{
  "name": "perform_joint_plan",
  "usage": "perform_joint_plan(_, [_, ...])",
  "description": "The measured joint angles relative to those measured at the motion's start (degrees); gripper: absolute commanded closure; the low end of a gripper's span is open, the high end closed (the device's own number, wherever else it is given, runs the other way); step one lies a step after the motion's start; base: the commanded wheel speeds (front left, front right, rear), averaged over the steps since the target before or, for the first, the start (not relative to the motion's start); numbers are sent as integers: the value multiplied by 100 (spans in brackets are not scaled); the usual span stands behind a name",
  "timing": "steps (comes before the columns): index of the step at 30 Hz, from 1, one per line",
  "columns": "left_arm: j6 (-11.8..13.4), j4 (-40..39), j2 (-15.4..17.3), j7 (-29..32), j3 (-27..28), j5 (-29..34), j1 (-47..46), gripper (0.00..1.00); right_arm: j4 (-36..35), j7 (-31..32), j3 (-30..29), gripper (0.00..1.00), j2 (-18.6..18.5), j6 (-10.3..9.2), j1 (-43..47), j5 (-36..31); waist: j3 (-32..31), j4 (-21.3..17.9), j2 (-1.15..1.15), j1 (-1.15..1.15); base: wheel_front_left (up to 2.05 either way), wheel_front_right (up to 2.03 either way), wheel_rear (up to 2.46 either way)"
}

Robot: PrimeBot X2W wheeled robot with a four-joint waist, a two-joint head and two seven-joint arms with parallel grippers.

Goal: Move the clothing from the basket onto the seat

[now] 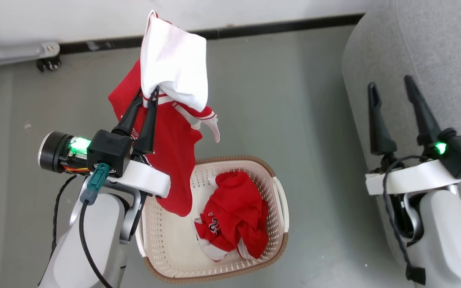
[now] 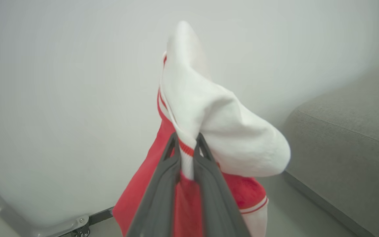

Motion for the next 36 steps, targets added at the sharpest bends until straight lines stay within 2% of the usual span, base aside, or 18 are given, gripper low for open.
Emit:
perform_joint_plan(6, [-132, -209, -3, 0, -49, -35, 3, 100, 104, 116, 343, 0, -48, 1, 169, -1, -364, 45, 0, 0, 0, 0, 0])
perform_joint_plan(25, [-584, -482, -120, -2, -224, -324, 4, 100, 468, 703, 1670, 0, -550, 1, 510, -55, -1336, 83, 0, 0, 0, 0, 0])
perform_joint_plan(36, [-686, -579, -199, -13, -308, -417, 44, 100, 711, 869, 2131, 0, -740, 1, 526, 169, -1734, 100, 0, 0, 0, 0, 0])
